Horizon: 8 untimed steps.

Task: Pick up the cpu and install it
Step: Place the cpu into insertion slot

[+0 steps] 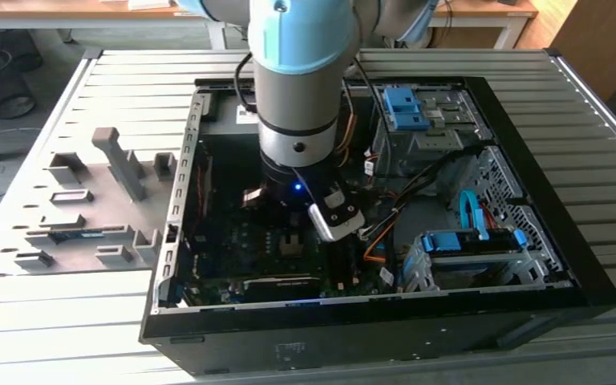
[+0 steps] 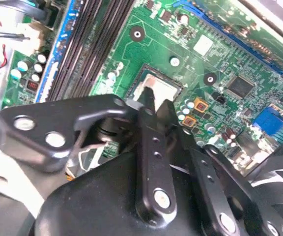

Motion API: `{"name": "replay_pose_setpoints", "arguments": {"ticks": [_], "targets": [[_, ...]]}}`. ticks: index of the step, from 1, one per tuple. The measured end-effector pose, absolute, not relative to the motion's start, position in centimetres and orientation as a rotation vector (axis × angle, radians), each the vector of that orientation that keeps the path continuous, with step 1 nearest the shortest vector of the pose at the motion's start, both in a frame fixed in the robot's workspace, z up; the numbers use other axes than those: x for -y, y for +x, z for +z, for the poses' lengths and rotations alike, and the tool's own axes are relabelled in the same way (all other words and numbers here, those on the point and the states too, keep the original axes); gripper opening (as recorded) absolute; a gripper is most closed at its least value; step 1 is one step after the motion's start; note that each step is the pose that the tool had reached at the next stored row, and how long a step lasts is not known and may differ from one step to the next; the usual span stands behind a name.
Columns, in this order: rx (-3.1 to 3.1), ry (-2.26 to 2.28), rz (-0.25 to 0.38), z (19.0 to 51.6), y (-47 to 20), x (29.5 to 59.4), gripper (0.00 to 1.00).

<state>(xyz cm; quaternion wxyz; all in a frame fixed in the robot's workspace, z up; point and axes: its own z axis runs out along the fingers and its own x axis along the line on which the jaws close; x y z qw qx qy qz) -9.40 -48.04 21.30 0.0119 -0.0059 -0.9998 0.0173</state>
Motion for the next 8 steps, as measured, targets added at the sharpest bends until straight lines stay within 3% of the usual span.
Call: {"name": "replay_pose_setpoints", "arguments": {"ticks": [2, 4, 8], "targets": [[3.097, -0.017, 0.054, 21.3, -8.7, 48.0, 0.23], [3.079, -0.017, 0.054, 21.3, -8.0, 48.0, 0.11], [3.049, -0.016, 0.053, 21.3, -6.6, 48.0, 0.1]]}}
